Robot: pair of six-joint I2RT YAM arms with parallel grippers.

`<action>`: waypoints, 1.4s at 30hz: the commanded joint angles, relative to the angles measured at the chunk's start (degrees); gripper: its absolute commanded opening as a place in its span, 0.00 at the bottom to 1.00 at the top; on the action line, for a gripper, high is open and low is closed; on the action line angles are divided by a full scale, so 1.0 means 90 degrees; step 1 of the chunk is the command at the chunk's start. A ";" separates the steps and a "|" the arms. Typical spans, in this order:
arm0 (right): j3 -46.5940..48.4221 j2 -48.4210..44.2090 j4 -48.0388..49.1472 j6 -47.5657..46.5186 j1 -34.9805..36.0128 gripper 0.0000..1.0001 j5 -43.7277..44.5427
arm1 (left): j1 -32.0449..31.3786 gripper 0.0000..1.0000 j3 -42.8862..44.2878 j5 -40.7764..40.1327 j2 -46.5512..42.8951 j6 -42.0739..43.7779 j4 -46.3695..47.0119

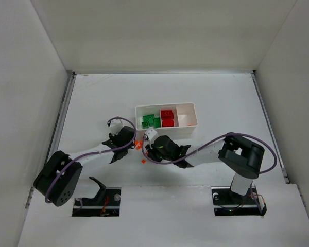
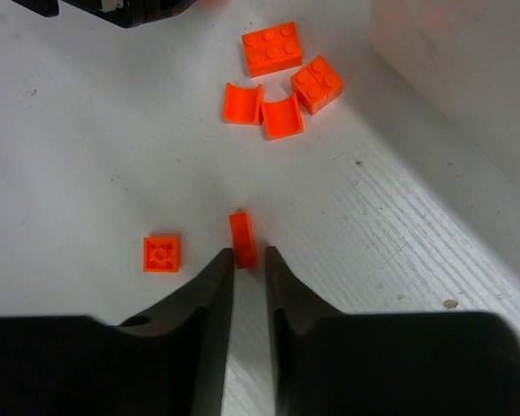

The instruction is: Sort the legos into containers by color

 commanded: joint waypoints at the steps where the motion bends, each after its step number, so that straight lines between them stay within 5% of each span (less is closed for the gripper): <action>1: 0.0128 0.0001 0.0108 0.0005 -0.0035 0.22 0.0194 | -0.0049 0.35 -0.0049 0.0172 -0.0009 -0.0206 -0.0256; 17: -0.1366 -0.2753 0.1553 0.0610 -0.1147 0.15 0.0838 | 0.0020 0.33 -0.0313 0.0357 -0.0194 -0.0274 0.0077; 30: -0.1113 -0.2442 0.1428 0.0825 -0.2066 0.17 0.3397 | -0.0019 0.28 -0.0342 0.0289 -0.0165 -0.0274 0.0125; 33: -0.1034 -0.2364 0.1154 0.0952 -0.2184 0.23 0.3475 | -0.0010 0.28 -0.0362 0.0289 -0.0185 -0.0274 0.0125; 38: -0.1326 -0.2783 0.1328 0.1089 -0.2233 0.61 0.3554 | -0.0049 0.27 -0.0352 0.0289 -0.0155 -0.0284 0.0125; 42: -0.1580 -0.3095 0.1485 0.1167 -0.2223 0.63 0.3525 | -0.0049 0.26 -0.0362 0.0289 -0.0107 -0.0294 0.0184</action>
